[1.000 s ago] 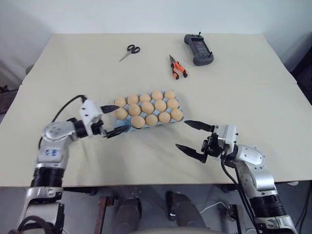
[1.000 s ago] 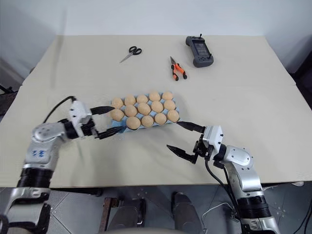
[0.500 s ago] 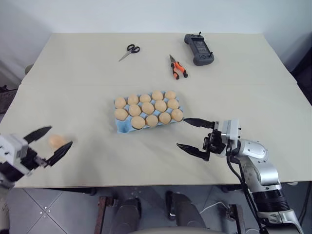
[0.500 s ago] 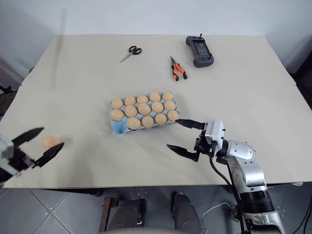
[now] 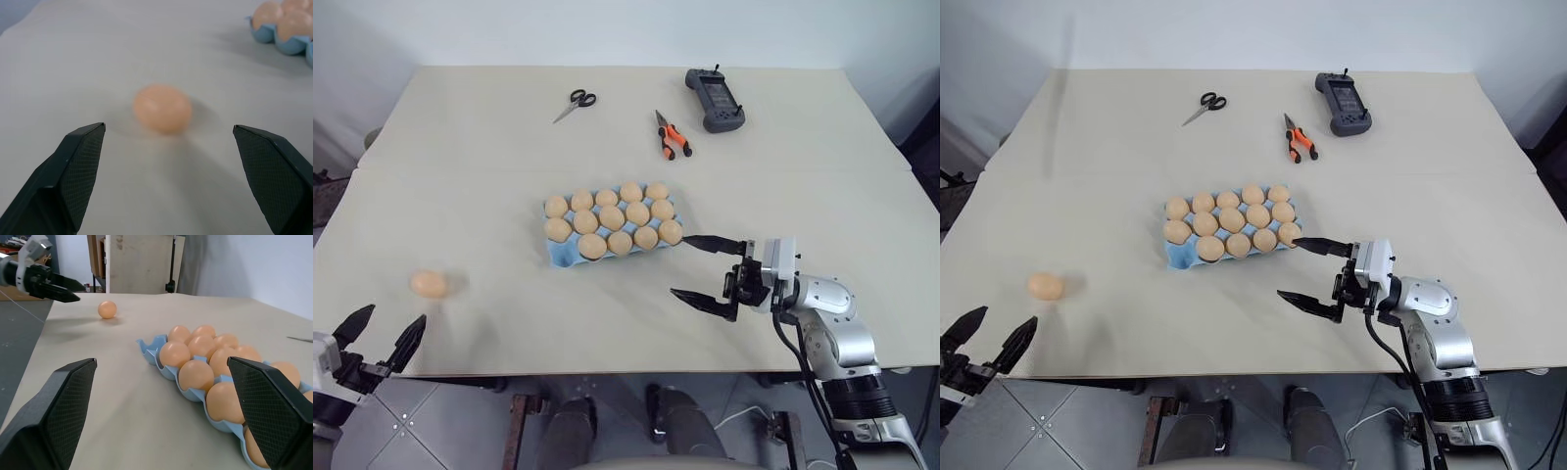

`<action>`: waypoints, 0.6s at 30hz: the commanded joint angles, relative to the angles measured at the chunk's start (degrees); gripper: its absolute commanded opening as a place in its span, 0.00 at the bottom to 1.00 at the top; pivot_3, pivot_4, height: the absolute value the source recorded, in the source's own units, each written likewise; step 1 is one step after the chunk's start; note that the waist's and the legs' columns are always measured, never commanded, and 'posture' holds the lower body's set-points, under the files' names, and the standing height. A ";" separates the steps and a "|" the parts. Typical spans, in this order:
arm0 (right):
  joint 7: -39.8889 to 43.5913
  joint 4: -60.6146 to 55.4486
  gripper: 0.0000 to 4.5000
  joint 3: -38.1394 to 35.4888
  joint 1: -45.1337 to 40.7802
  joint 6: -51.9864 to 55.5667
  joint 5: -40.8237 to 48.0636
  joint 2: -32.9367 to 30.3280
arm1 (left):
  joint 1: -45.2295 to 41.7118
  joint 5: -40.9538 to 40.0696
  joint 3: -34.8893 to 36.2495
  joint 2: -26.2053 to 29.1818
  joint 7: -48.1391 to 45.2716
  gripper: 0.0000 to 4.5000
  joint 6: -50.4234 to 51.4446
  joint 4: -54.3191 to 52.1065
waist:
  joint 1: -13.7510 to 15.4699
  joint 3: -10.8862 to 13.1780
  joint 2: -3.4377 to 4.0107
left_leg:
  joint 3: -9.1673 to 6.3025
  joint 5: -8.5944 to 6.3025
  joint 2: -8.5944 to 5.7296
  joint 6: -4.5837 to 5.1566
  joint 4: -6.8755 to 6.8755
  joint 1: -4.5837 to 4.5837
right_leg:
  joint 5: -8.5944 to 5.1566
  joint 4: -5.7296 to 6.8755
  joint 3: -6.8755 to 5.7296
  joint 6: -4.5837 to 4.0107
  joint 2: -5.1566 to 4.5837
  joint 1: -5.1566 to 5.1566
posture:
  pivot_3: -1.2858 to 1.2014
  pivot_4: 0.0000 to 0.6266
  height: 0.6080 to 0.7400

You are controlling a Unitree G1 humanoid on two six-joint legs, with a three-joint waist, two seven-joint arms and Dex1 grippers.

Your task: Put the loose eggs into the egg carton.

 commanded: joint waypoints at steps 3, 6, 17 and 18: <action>0.27 0.12 1.00 -0.56 -1.15 -1.19 -0.04 0.49 | -7.23 0.50 -2.70 3.85 3.46 0.99 3.30 0.95 | -0.04 -0.03 -0.05 | 0.04 0.01 0.01 0.02 0.04 0.01 | 0.11 0.04 0.00 0.19 0.01 0.01 | 0.52 0.24 1.00; 0.04 0.21 1.00 -0.40 -1.26 -1.28 -0.38 0.74 | -11.44 3.66 -5.08 5.61 5.75 0.99 4.24 5.08 | -0.09 -0.03 -0.04 | 0.06 0.01 0.00 0.02 0.03 0.01 | 0.54 0.06 0.01 0.95 0.00 -0.01 | 0.52 0.24 1.00; -1.46 -0.82 1.00 -0.58 -0.08 -1.38 -1.00 1.18 | -14.70 6.30 -10.65 6.13 7.66 0.70 7.29 9.00 | -0.13 -0.04 -0.05 | 0.20 -0.13 0.06 -0.04 -0.09 -0.07 | 0.53 0.16 0.00 0.93 -0.02 -0.29 | 0.52 0.24 1.00; -1.51 -0.89 1.00 -0.51 0.00 -1.40 -1.01 1.19 | -14.91 6.40 -10.90 6.10 7.86 0.63 7.29 8.91 | -0.12 -0.04 -0.05 | 0.22 -0.13 0.07 -0.04 -0.08 -0.07 | 0.52 0.15 0.00 0.92 -0.03 -0.29 | 0.52 0.24 1.00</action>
